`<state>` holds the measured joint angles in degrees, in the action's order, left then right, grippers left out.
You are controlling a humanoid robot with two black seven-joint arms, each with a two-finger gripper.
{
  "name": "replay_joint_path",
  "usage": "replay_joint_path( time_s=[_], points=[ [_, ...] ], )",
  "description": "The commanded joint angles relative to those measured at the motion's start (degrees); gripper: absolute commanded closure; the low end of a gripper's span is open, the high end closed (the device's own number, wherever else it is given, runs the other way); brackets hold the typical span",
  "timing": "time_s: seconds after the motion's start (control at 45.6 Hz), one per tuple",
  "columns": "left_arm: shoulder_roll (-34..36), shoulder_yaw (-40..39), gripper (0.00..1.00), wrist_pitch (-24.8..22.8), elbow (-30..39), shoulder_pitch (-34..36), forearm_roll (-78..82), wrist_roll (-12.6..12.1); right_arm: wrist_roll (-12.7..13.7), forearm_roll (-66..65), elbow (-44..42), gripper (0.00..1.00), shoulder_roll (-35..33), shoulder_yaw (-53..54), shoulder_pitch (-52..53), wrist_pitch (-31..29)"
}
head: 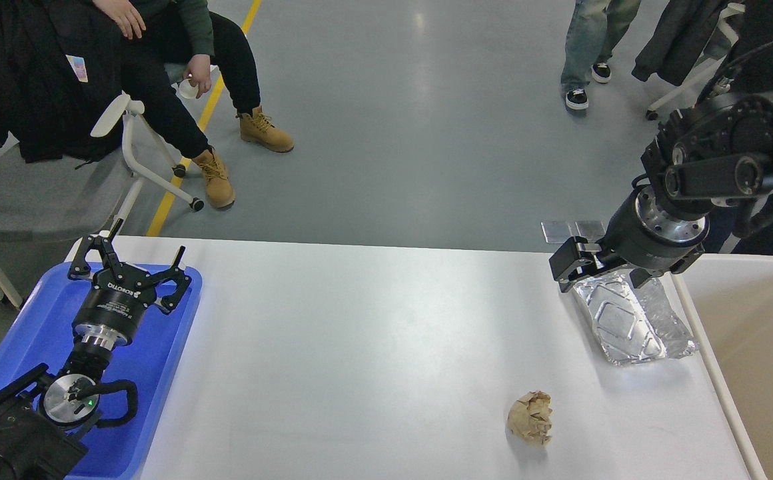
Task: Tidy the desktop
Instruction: 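Lower the right gripper toward the silver foil wrapper, then move the right gripper aside and down beside the foil wrapper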
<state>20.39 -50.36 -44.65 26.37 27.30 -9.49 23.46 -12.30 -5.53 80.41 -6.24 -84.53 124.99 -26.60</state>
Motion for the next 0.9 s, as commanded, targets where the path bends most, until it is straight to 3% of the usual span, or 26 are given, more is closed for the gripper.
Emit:
replay_joint_path(
  time_s=[0.0,0.876],
  points=[
    [0.0,0.0,0.01,0.0,0.0,-0.05,0.0,0.01,0.0,-0.01,-0.51,0.0,0.08,0.24,-0.01,0.06],
    [0.0,0.0,0.01,0.0,0.0,0.04,0.0,0.01,0.0,-0.8,-2.53,0.0,-5.19,-0.9,0.25,-0.12]
  ],
)
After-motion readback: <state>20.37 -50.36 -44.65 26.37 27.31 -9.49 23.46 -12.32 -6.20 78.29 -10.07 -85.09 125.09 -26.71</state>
